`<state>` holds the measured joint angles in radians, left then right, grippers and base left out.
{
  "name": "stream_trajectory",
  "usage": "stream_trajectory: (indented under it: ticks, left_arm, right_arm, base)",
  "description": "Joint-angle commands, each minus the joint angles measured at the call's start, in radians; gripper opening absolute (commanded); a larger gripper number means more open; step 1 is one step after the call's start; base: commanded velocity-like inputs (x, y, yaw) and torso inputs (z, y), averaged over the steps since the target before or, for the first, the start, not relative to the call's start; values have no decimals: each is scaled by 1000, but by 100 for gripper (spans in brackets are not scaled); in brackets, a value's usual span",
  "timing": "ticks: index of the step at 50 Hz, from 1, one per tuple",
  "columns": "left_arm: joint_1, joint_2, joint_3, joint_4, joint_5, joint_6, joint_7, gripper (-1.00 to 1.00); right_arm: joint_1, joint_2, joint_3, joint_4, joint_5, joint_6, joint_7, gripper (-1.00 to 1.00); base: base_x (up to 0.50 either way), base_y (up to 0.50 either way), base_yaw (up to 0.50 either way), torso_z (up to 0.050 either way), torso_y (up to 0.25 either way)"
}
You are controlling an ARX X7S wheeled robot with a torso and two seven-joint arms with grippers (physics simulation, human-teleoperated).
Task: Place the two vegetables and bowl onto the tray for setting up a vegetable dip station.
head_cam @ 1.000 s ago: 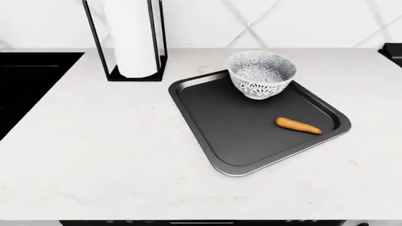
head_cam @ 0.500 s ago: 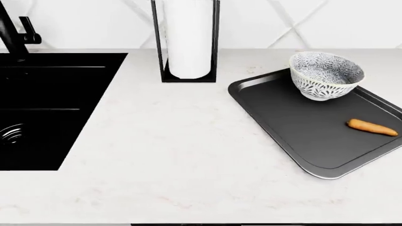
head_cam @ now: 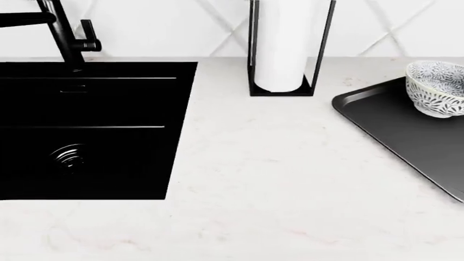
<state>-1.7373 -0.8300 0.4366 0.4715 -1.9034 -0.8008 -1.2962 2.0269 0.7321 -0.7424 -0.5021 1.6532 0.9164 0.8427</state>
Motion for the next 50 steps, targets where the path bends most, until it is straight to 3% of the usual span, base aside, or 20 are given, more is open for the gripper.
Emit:
stream_trajectory:
  ticks: [1,50]
  left_arm:
    - [-4,0,3,0,-1,3,0,100]
    - [-14,-5,13,2,-4,11,5,100]
  right_arm:
    - [1,-2,3,0,-3,1,0,100]
    - [6,-11,7,-3,-7,14,2,100]
  base:
    - [20,500,0,0,0]
    - [18,500,0,0,0]
